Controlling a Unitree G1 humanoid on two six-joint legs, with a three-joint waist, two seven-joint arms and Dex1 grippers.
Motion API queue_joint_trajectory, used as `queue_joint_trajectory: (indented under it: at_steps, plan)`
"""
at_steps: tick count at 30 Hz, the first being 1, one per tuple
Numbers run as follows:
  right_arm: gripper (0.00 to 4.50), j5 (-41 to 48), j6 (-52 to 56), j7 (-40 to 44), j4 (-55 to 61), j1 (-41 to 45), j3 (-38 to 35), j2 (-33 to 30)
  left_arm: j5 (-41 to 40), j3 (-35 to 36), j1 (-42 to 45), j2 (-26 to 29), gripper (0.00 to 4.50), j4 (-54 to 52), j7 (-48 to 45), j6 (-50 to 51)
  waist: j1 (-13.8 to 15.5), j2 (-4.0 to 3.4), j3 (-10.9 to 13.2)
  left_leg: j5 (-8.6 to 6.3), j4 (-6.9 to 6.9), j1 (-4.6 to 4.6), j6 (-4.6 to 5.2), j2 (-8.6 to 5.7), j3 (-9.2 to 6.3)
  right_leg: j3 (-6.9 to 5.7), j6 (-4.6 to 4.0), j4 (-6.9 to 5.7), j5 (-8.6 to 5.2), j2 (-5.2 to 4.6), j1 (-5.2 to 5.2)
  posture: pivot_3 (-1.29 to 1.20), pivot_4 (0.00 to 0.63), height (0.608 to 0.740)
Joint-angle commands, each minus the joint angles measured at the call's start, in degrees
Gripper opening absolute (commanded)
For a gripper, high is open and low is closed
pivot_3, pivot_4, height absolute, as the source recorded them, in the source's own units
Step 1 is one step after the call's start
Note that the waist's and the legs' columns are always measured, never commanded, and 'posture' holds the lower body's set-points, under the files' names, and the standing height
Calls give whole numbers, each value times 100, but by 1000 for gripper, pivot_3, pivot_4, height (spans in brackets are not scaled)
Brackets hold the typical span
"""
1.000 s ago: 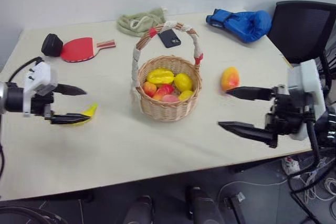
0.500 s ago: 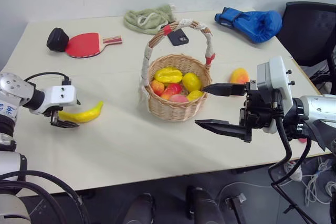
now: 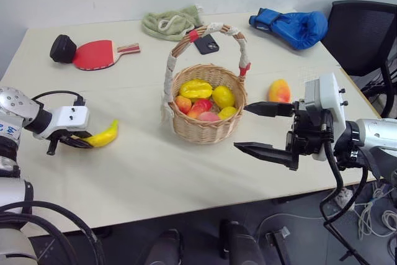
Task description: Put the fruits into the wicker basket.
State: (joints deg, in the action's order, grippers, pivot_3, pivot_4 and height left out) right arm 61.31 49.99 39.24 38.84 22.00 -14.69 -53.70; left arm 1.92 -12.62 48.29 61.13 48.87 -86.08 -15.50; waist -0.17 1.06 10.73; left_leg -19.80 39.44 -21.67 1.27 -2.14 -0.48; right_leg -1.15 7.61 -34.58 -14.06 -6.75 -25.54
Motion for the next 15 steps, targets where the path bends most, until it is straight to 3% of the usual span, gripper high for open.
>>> queue_joint_trajectory:
  at_steps: [1, 5, 9, 10, 12, 15]
  plan:
    - [4500, -106, -118, -19, 47, -361, -576, -161, -1964, 186, -743, 702, 656, -2344, -642, 1760, -10, 4, 2, -6, 4, 4, -3, 4, 0, 1, 0, -2, 0, 1, 2, 0, 150, 740]
    - [4500, -203, -154, -278, 69, -787, -963, -80, -3482, 816, -1417, 1079, 656, -4584, -568, 3520, 15, 3, 2, -14, 6, 7, -9, 12, -3, 15, -2, 8, -1, -1, 7, 0, 150, 740]
    - [4500, -376, -194, -438, 178, -1059, -1094, -100, -4652, 1121, -1164, 867, 656, -5954, 95, 4983, -9, -13, 10, -11, 8, 14, -13, 10, -5, 10, -7, 1, 1, 7, 12, 0, 150, 740]
    - [4500, -428, -209, -468, 193, -1110, -1107, -113, -4834, 1113, -998, 735, 656, -6163, 316, 5303, -43, -12, 10, -6, -10, -9, 24, -30, -99, -50, -11, 16, -3, -46, 88, 0, 150, 740]
    - [4500, -466, -235, -515, 213, -1166, -1124, -120, -4955, 1050, -700, 464, 656, -6398, 725, 5802, -141, -28, 20, 40, -33, 15, 37, -114, -233, -205, -12, 6, -12, -113, 129, 0, 150, 740]
    - [4500, -241, -144, -740, 232, -1173, -1233, -42, -4805, 723, -99, -202, 656, -6572, 1591, 6508, -167, -41, 31, 130, -48, 18, 43, -306, -504, -348, 58, -19, -60, -232, 223, 0, 150, 740]
